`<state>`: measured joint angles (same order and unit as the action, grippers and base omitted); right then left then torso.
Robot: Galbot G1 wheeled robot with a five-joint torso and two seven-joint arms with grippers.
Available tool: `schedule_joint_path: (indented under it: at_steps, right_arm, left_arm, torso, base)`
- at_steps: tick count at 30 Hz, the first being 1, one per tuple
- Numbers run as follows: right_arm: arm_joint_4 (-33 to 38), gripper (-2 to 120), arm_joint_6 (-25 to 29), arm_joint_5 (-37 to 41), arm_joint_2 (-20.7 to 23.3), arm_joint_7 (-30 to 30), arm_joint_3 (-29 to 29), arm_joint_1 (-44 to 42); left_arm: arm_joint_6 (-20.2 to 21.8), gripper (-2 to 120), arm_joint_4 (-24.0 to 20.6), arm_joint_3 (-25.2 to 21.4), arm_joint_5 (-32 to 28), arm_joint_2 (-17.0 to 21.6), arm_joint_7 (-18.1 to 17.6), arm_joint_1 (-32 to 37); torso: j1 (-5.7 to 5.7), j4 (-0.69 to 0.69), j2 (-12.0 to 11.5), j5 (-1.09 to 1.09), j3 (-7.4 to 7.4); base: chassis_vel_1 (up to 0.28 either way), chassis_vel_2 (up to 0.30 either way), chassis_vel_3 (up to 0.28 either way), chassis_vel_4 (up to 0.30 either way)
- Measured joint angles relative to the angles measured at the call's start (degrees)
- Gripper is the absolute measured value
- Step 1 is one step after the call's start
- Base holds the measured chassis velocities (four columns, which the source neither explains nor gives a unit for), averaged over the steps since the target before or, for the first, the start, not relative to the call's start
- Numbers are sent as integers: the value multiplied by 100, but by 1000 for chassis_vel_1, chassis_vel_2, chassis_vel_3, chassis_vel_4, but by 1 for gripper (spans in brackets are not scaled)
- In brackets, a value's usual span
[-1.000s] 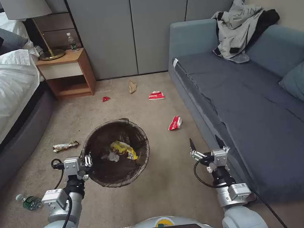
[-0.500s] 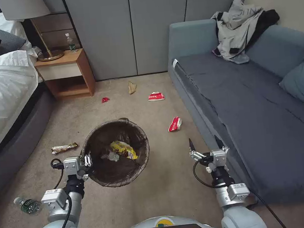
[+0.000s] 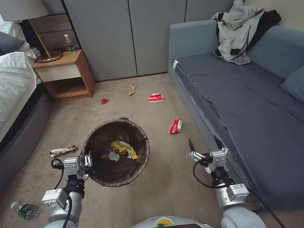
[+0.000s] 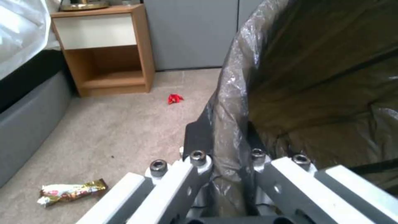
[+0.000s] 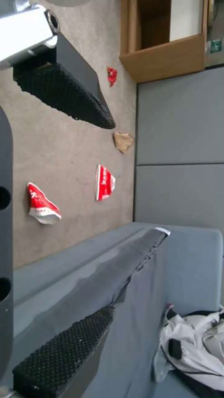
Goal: Pick up the trash bin, then pick up the garbage from the floor and place it into the trash bin.
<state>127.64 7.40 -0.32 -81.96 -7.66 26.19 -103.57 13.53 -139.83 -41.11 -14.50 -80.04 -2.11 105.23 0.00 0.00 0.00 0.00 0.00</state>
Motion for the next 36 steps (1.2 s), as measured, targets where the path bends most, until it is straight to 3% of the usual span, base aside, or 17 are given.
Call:
schedule_joint_path:
  at_steps: [36]
  right_arm:
    - [-72, 100, 46, 8, -11, 13, -18, 24]
  left_arm:
    - [-16, 0, -9, 20, 37, -18, 18, 5]
  torso:
    - [0, -1, 0, 0, 0]
  base:
    - [-43, 43, 46, -47]
